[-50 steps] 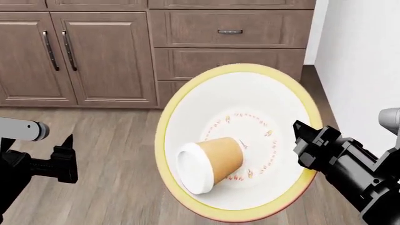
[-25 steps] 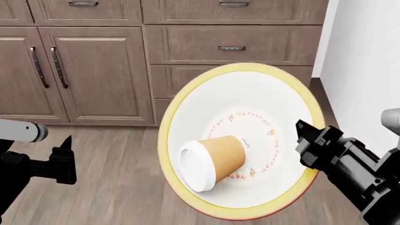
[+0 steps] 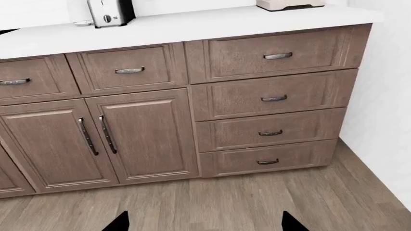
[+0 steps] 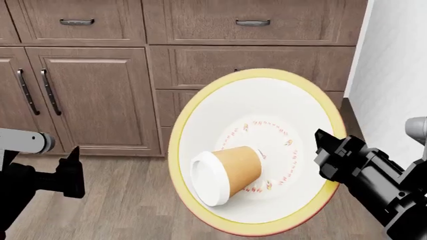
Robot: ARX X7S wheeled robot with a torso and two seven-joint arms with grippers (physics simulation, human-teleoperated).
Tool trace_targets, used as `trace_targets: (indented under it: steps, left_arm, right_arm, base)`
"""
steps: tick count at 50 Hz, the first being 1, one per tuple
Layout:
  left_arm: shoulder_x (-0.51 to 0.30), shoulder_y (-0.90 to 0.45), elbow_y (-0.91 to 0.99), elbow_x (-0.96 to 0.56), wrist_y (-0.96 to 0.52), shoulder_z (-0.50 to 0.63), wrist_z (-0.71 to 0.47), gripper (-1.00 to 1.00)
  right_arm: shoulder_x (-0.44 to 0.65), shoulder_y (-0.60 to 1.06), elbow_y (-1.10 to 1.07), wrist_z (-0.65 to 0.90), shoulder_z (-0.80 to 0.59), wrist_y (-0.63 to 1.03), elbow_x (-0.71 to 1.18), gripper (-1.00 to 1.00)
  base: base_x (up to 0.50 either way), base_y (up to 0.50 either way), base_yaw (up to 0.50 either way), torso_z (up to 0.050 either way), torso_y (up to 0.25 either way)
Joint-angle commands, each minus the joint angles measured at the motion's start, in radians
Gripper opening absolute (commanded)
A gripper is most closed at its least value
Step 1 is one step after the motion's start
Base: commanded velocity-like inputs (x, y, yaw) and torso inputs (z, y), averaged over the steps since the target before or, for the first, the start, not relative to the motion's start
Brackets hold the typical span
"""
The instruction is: Place the cup inside the bowl on the dining table and move the bowl to any counter.
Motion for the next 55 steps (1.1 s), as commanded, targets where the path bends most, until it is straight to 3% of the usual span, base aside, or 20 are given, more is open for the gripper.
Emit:
trace_targets:
  steps: [1,55]
  left_arm:
    - [0.006,-0.004,-0.004,0.002,0.002,0.005,-0.004,1.0]
    - [-0.004,0.004,-0.003,-0.007,0.013,0.002,-0.004,1.0]
  right_arm:
    - [-0.001,0.0,-0.007,-0.016,0.01,-0.008,0.015,-1.0]
    - [0.001,0.001,-0.008,-0.02,0.005,-0.018,0.014,-1.0]
  base:
    - [0.5,0.02,0.0,0.0,0.0]
    - [0.5,0.02,0.0,0.0,0.002]
